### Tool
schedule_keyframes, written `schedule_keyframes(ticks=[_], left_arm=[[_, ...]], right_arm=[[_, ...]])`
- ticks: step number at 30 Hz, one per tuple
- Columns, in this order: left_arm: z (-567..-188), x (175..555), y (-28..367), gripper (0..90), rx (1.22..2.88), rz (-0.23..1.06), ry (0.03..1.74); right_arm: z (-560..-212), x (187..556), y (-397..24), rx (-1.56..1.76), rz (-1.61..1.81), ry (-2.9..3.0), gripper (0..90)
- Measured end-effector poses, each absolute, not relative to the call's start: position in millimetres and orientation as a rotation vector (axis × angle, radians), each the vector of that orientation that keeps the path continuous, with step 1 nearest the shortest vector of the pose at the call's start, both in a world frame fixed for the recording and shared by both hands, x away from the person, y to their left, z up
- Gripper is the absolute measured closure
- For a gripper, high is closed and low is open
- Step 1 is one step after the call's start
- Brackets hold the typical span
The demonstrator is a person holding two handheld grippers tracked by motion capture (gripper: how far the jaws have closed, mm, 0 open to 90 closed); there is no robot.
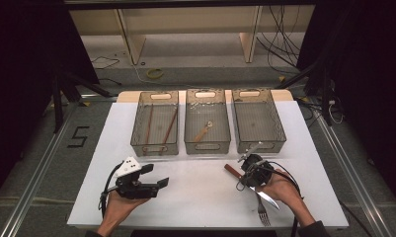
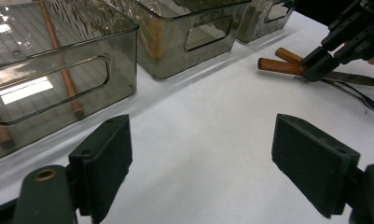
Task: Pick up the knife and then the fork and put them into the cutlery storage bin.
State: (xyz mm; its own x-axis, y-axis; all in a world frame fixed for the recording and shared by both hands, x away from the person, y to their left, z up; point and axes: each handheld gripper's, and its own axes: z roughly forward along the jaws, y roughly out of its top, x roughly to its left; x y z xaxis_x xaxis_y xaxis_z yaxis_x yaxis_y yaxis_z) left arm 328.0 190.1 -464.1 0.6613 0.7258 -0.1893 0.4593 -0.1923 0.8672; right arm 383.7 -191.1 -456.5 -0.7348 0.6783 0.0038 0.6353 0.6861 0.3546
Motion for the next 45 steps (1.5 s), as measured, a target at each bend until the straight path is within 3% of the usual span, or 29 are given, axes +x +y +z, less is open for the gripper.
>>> schedule_keyframes(ticks=[45], left_arm=[[-465, 327, 196, 17.2, 1.774, 0.353, 0.889]], right_arm=[[-400, 423, -208, 1.116, 0.828, 2.575, 77.5]])
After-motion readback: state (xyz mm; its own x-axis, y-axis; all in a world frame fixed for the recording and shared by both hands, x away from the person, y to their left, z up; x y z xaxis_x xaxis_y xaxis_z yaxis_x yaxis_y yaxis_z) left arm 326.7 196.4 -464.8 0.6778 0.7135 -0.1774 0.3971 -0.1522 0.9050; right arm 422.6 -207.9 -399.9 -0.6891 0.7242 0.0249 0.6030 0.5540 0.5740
